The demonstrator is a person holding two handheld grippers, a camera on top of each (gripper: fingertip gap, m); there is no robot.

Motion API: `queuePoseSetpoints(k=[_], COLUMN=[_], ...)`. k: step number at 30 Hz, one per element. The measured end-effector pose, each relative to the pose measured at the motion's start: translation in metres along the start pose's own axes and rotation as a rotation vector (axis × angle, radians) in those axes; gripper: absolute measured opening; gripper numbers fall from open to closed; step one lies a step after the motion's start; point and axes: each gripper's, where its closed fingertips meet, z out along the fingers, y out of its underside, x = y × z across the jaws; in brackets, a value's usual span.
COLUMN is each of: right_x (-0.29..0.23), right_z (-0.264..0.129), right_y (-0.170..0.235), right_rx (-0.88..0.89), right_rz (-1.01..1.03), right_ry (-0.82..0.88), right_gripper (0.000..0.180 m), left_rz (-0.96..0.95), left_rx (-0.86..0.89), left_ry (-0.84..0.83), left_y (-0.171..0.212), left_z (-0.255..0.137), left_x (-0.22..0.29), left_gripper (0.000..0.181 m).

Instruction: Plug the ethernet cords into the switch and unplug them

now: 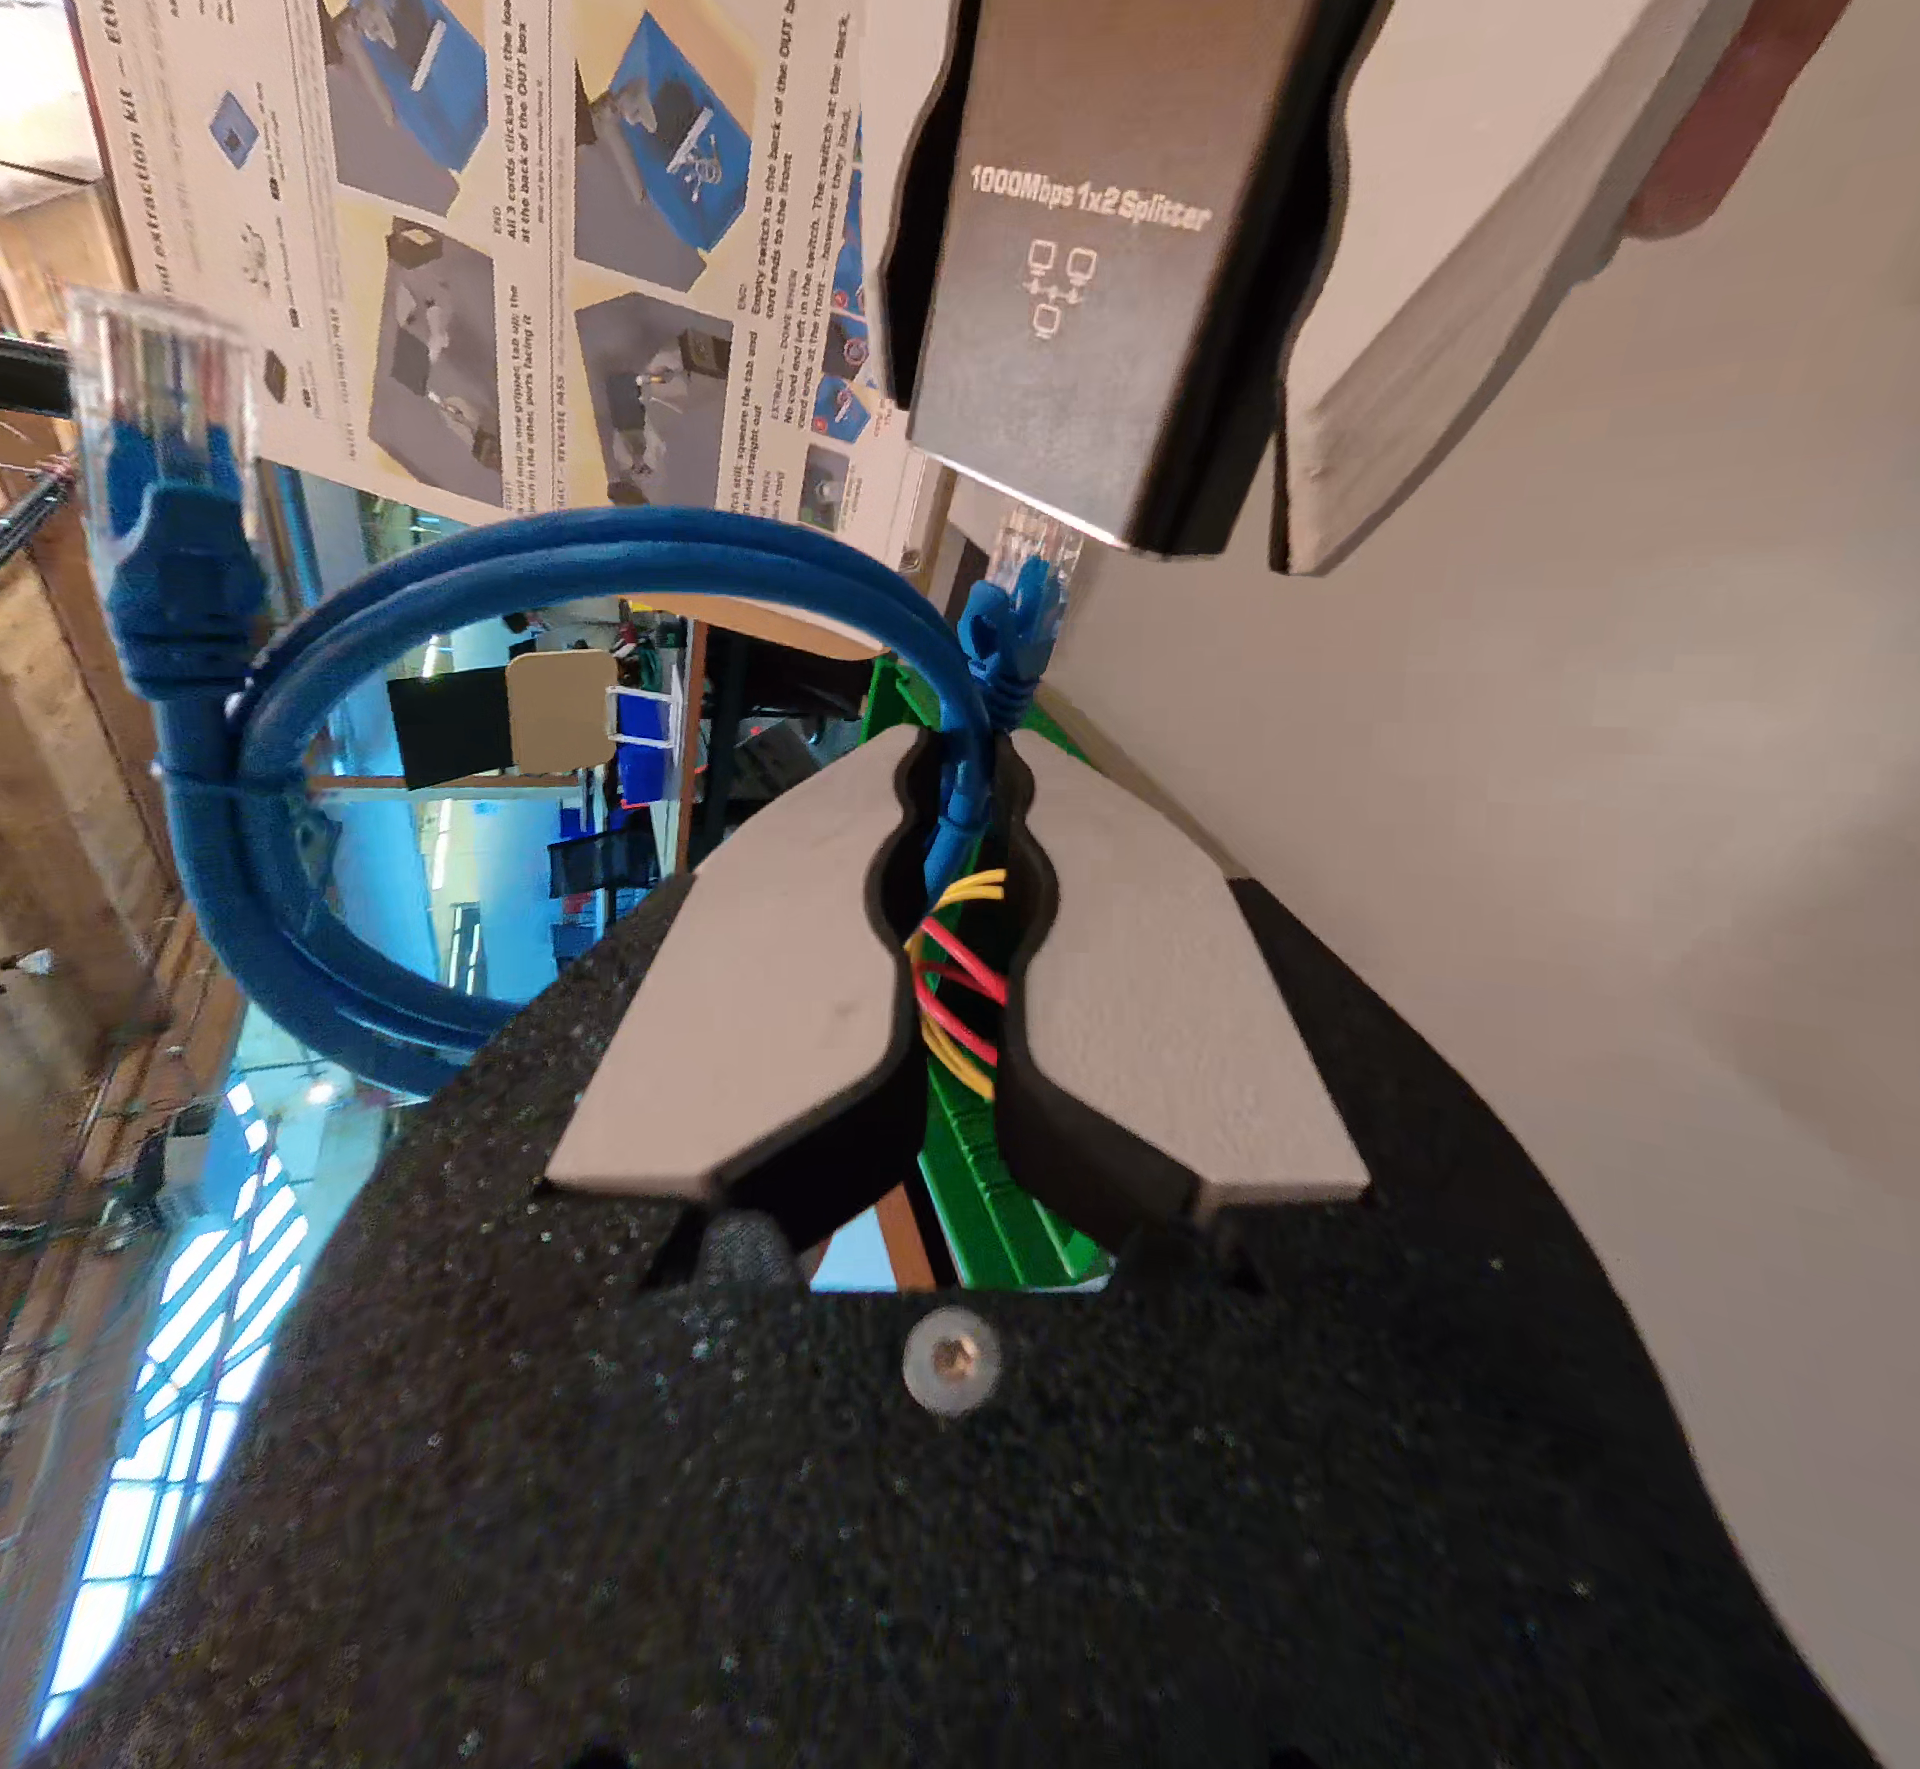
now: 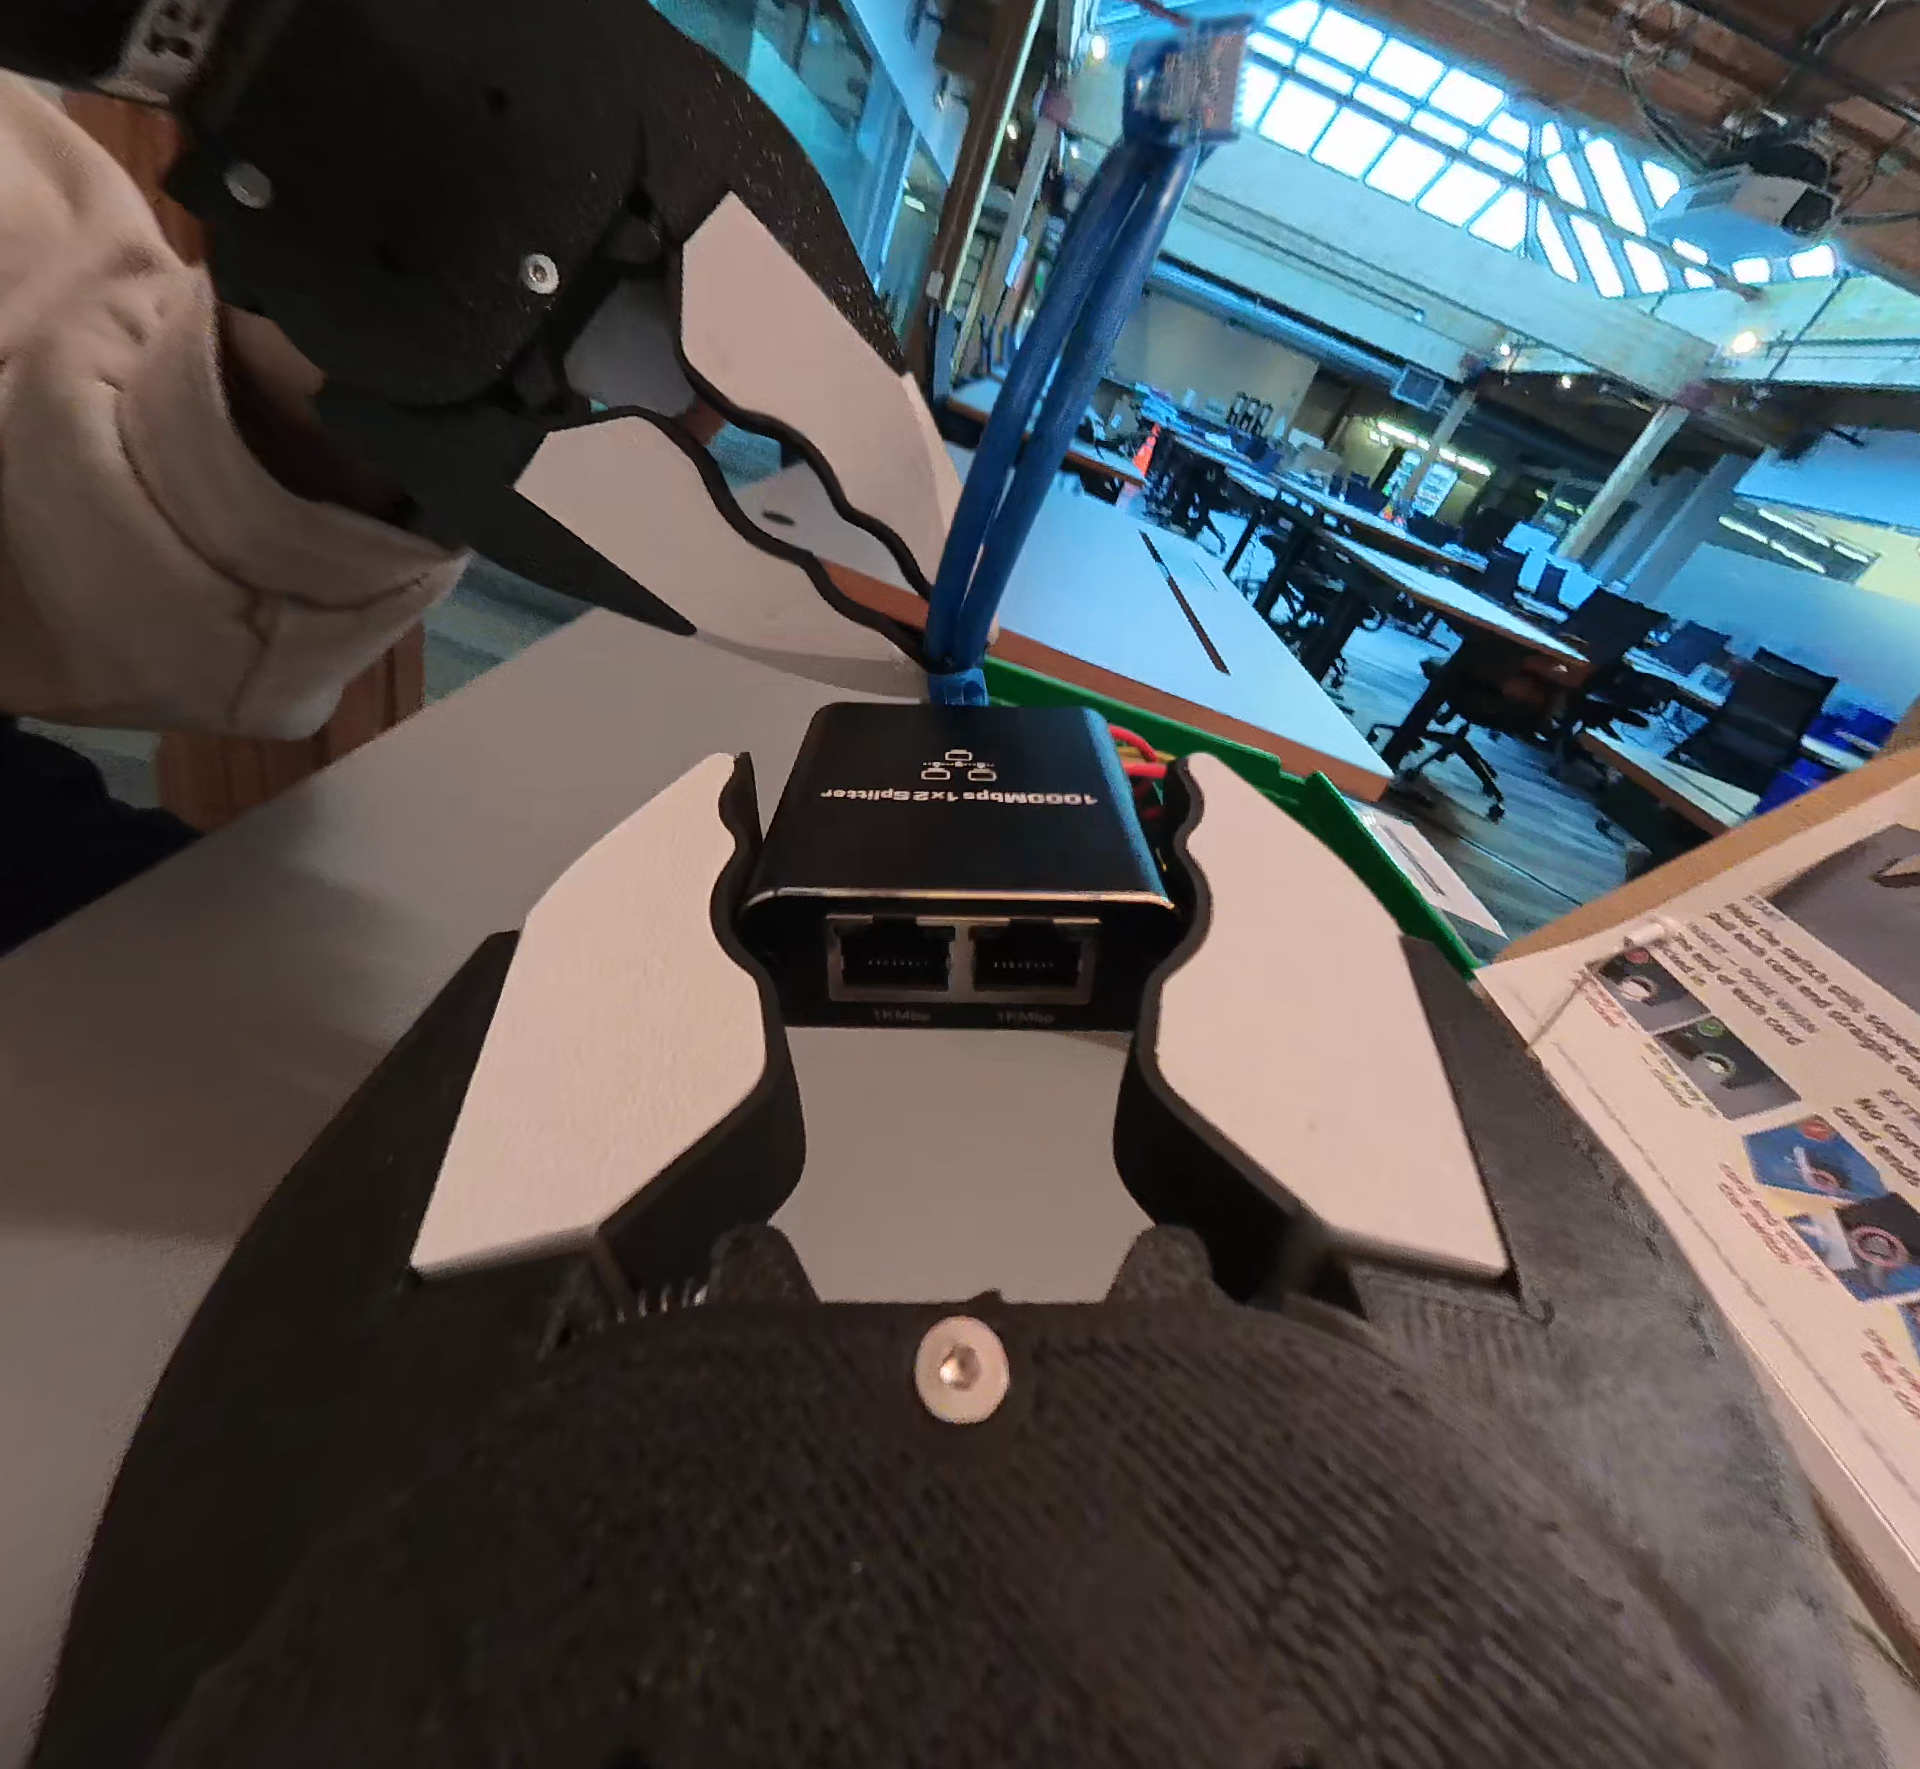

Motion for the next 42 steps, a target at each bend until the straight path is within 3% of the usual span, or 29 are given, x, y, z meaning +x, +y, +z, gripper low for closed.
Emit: queuePoseSetpoints(k=[9,14,27,31,38,42], right_x=[0.0,-0.001,-0.012,-0.017,-0.021,-0.019], right_z=[0.0,0.002,-0.002,0.001,0.005,0.001], right_y=[-0.003,0.0,-0.011,-0.011,-0.006,-0.008], right_rx=[0.026,-0.001,0.089,0.072,0.052,0.077], right_rz=[0.01,0.014,0.02,-0.003,-0.001,0.018], right_ry=[0.0,-0.009,-0.085,-0.109,-0.13,-0.129], right_gripper=[0.075,0.075,0.075,0.075,0.075,0.075], left_rz=[-0.156,-0.148,-0.422,-0.363,-0.257,-0.247], left_rx=[0.098,0.131,0.469,0.426,0.378,0.403], left_ry=[0.099,0.155,0.704,0.783,0.803,0.805], left_y=[-0.007,-0.005,-0.019,-0.01,-0.01,-0.015], left_z=[-0.001,0.002,-0.017,-0.014,-0.006,-0.005], left_x=[0.003,0.007,0.021,0.027,0.039,0.039], left_gripper=[0.009,0.009,0.027,0.034,0.011,0.011])
